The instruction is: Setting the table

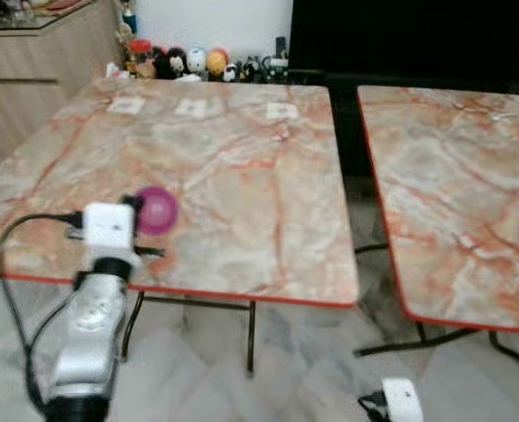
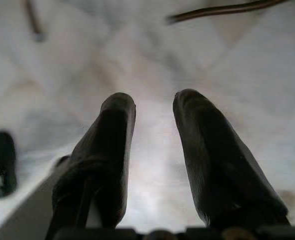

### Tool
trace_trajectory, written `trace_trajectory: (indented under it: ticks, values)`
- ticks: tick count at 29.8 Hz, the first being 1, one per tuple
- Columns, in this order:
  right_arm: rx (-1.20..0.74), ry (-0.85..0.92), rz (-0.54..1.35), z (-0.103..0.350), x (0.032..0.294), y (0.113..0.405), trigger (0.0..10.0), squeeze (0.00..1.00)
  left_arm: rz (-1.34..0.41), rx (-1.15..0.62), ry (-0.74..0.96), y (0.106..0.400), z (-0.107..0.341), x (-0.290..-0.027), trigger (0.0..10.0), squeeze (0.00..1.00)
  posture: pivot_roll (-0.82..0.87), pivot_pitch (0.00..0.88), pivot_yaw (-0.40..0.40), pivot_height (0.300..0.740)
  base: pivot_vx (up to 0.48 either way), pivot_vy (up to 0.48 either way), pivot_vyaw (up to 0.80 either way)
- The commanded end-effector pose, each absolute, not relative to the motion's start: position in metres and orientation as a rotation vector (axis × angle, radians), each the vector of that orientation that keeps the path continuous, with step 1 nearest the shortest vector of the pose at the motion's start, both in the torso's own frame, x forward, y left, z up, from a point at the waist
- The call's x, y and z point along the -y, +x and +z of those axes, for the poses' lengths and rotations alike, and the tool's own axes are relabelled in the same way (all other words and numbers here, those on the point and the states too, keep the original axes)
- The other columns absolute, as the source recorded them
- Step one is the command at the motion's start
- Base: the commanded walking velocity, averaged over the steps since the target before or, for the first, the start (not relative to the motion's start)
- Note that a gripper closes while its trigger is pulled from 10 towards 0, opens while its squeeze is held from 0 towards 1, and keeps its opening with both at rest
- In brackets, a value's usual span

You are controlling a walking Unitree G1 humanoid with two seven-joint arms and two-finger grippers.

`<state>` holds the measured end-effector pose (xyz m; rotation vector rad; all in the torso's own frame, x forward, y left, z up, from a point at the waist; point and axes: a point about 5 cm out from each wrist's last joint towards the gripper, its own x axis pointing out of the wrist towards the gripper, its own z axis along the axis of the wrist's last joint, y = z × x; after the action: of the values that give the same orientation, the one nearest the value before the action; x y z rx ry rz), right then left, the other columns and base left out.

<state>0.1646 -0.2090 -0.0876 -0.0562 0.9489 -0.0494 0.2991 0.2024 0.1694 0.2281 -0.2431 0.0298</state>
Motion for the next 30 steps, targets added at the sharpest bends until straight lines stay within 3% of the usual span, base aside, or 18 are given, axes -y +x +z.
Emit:
trace_trajectory:
  ticks: [1, 30]
  values:
    - [-0.942, -0.042, -0.042, -0.087, 0.204, 0.167, 10.0, 0.0, 0.043, 0.258, 0.236, 0.298, 0.175, -0.208, 10.0, 0.0, 0.09, 0.0, -0.02, 0.74, 0.0, -0.472, 0.0]
    - [-0.944, -0.044, -0.038, -0.088, 0.202, 0.167, 10.0, 0.0, 0.027, 0.281, 0.24, 0.301, 0.186, -0.206, 10.0, 0.0, 0.09, 0.0, -0.018, 0.74, 0.0, -0.472, 0.0]
